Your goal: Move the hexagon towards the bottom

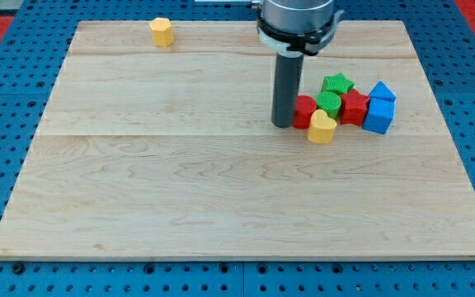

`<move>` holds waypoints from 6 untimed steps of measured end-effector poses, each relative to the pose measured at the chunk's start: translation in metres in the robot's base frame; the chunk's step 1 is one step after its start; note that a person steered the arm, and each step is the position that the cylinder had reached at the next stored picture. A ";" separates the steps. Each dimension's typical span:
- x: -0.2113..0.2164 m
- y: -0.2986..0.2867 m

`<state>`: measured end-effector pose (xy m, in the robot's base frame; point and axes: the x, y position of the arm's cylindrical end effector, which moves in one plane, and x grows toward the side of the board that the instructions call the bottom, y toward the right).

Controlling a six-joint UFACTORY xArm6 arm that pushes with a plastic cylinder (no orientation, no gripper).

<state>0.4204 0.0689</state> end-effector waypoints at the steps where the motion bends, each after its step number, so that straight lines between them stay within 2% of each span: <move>1: 0.000 -0.035; 2: -0.027 -0.142; 4: -0.196 -0.137; 5: -0.226 -0.146; 6: -0.221 -0.218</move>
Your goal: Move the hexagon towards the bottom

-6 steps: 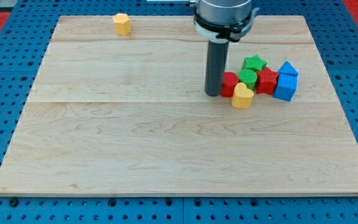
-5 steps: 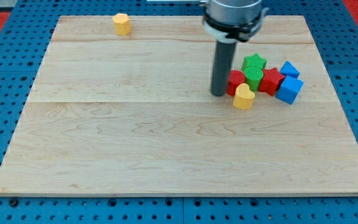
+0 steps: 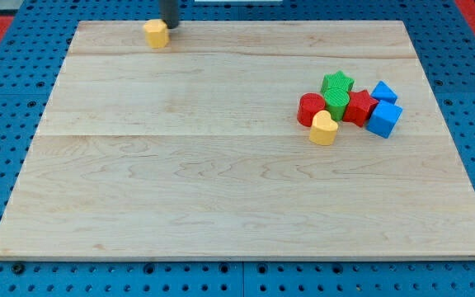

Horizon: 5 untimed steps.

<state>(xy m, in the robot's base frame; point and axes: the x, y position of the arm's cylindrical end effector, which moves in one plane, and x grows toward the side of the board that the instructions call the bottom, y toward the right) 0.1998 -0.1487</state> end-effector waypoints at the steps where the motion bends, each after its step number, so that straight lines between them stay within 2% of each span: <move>1: 0.014 -0.037; 3: 0.060 -0.036; 5: 0.141 -0.016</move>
